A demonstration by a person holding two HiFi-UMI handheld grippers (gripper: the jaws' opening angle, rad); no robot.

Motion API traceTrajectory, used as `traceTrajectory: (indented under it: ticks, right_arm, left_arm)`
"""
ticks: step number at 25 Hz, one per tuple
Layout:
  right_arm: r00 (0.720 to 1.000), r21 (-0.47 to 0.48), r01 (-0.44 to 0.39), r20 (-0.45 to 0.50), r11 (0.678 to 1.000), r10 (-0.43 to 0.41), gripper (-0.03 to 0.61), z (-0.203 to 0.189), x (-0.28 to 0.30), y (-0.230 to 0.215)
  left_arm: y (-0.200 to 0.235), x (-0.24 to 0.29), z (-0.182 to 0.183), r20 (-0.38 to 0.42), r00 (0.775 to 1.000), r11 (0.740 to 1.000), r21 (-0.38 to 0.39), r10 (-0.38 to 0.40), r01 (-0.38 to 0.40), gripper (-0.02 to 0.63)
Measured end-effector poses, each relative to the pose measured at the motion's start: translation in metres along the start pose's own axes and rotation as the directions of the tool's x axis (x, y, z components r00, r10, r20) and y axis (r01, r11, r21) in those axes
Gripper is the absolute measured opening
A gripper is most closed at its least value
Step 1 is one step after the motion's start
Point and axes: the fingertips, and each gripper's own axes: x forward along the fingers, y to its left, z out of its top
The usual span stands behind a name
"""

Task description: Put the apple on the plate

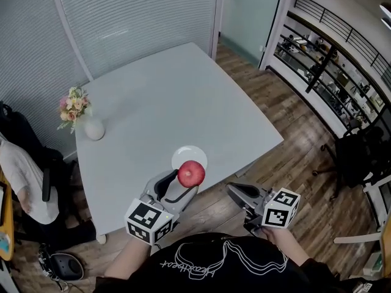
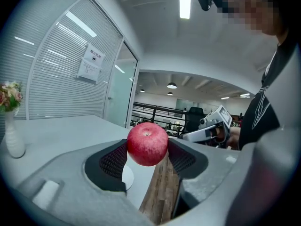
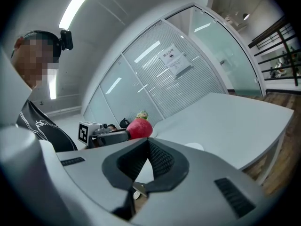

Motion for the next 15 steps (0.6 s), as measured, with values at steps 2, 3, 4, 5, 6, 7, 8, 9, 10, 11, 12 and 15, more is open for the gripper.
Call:
traceTrajectory:
  ticks: [2,3,4,5,6,7,8,9,10,11,12,15]
  right_arm:
    - [1.000,0.006,0.007,0.000,1.000,-0.007,0.009,-0.001,0.000,-0.006]
    - [1.000,0.009,0.012,0.000,1.000,-0.012,0.009,-0.001,0.000,-0.009]
    - [1.000,0.012,0.017,0.000,1.000,-0.017,0.009,-0.001,0.000,-0.012]
    - [1.000,0.015,0.022,0.002,1.000,-0.022,0.009,0.000,0.000,-0.015]
    - [1.000,0.020,0.026,0.003,0.999,-0.026,0.009,0.000,0.001,-0.018]
    - [1.000,0.025,0.030,0.004,0.999,-0.030,0.009,0.000,0.001,-0.021]
    - [0.999,0.030,0.034,0.005,0.999,-0.034,0.009,-0.001,0.001,-0.023]
    - [0.999,0.035,0.037,0.004,0.999,-0.037,0.009,-0.001,0.001,-0.026]
    - [0.999,0.039,0.040,0.002,0.998,-0.040,0.009,-0.002,0.001,-0.028]
    - [0.999,0.042,0.043,-0.001,0.998,-0.043,0.009,-0.003,0.002,-0.030]
    - [0.999,0.045,0.045,-0.004,0.998,-0.045,0.009,-0.004,0.002,-0.032]
    - [0.998,0.049,0.055,-0.008,0.997,-0.055,0.009,-0.006,0.002,-0.038]
  left_arm:
    - [0.007,0.007,-0.001,-0.005,1.000,1.000,0.000,0.005,-0.005,0.281]
    - [0.011,0.011,-0.002,-0.007,1.000,1.000,0.001,0.008,-0.008,0.281]
    - [0.016,0.014,-0.003,-0.010,1.000,1.000,0.002,0.012,-0.012,0.281]
    - [0.020,0.018,-0.004,-0.013,1.000,1.000,0.005,0.017,-0.017,0.281]
    - [0.024,0.022,-0.006,-0.017,1.000,1.000,0.012,0.025,-0.025,0.281]
    - [0.029,0.026,-0.007,-0.020,0.999,0.999,0.021,0.034,-0.034,0.281]
    - [0.033,0.030,-0.009,-0.024,0.999,0.999,0.031,0.042,-0.042,0.281]
    - [0.037,0.034,-0.012,-0.027,0.998,0.998,0.038,0.049,-0.047,0.281]
    - [0.041,0.038,-0.014,-0.031,0.998,0.998,0.041,0.053,-0.052,0.281]
    - [0.045,0.042,-0.017,-0.034,0.998,0.998,0.041,0.058,-0.056,0.281]
    - [0.049,0.045,-0.019,-0.039,0.997,0.997,0.042,0.063,-0.061,0.281]
    - [0.062,0.056,-0.030,-0.058,0.995,0.996,0.040,0.086,-0.084,0.281]
